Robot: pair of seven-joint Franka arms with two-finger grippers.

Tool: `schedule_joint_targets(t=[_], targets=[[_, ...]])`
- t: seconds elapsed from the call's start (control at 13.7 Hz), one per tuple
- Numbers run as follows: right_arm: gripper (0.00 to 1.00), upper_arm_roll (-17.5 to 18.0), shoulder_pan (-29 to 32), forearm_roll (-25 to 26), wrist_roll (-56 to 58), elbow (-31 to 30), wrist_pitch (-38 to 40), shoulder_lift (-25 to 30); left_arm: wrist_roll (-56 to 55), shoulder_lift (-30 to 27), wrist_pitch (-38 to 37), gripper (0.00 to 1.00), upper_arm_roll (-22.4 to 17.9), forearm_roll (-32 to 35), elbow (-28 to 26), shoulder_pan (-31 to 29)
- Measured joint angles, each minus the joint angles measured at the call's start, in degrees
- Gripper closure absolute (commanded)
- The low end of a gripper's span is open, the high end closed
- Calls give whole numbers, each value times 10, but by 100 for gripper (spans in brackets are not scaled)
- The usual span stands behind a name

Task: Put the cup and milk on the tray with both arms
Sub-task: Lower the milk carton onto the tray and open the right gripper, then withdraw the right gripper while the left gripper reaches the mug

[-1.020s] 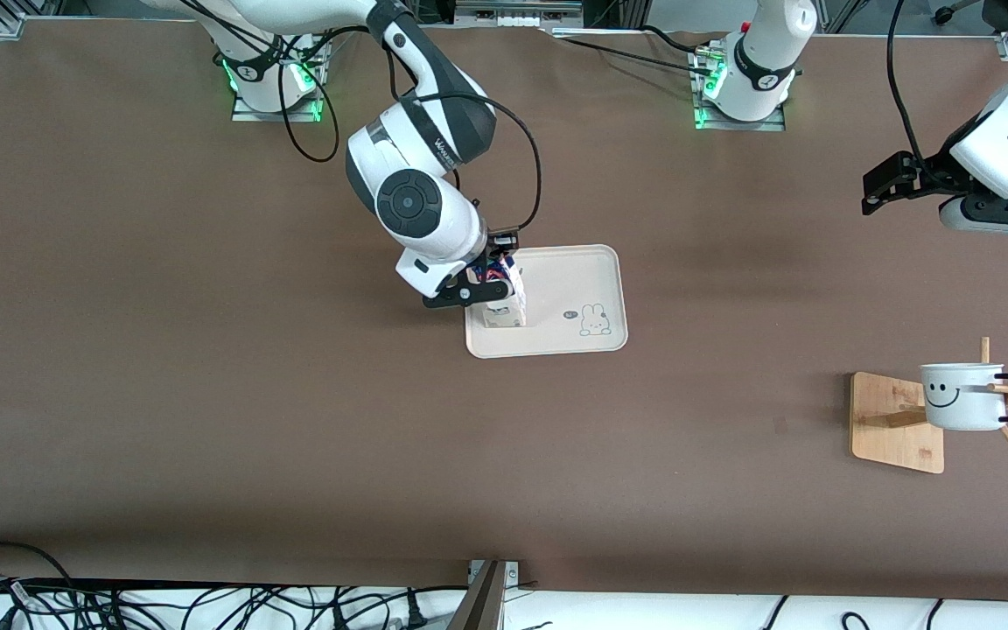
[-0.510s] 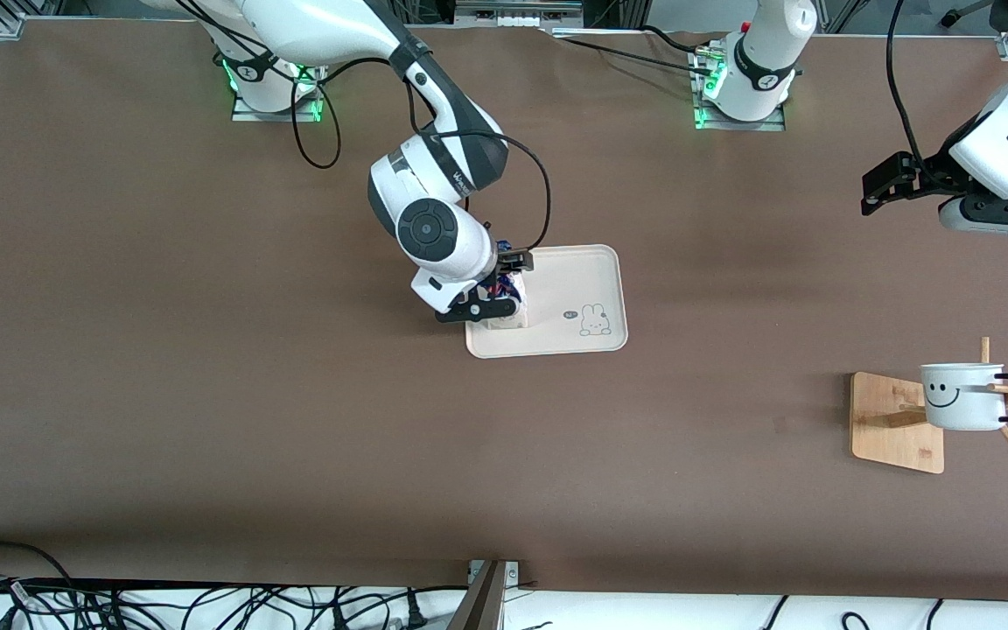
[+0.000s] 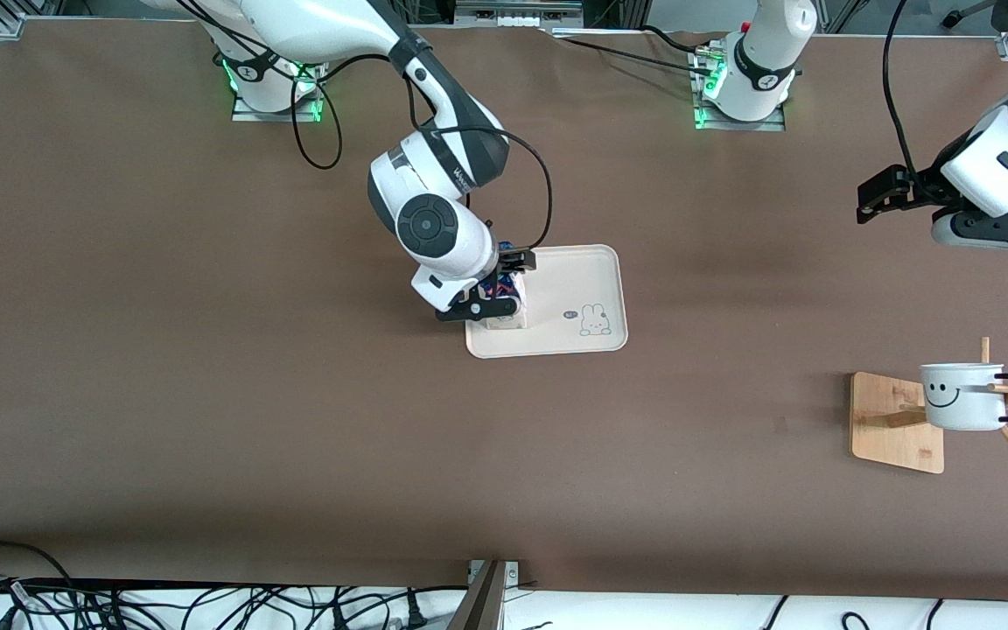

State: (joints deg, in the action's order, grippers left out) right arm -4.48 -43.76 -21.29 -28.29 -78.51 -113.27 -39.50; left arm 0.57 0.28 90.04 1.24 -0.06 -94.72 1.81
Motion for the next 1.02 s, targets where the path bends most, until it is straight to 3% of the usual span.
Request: schedule_joint_targets(t=[0.58,0.8,1.02], targets=[[0,-8,-16,36,-54,4,38,35,1,86,3,0,-5,0,64,-32],[0,-32,-16,39,-54,6,80,72,-1,112,58,0,-6,0,64,-52],[0,-42,-15,55,-76,22,129,97,-12,111,177,0,-6,0,35,-78]])
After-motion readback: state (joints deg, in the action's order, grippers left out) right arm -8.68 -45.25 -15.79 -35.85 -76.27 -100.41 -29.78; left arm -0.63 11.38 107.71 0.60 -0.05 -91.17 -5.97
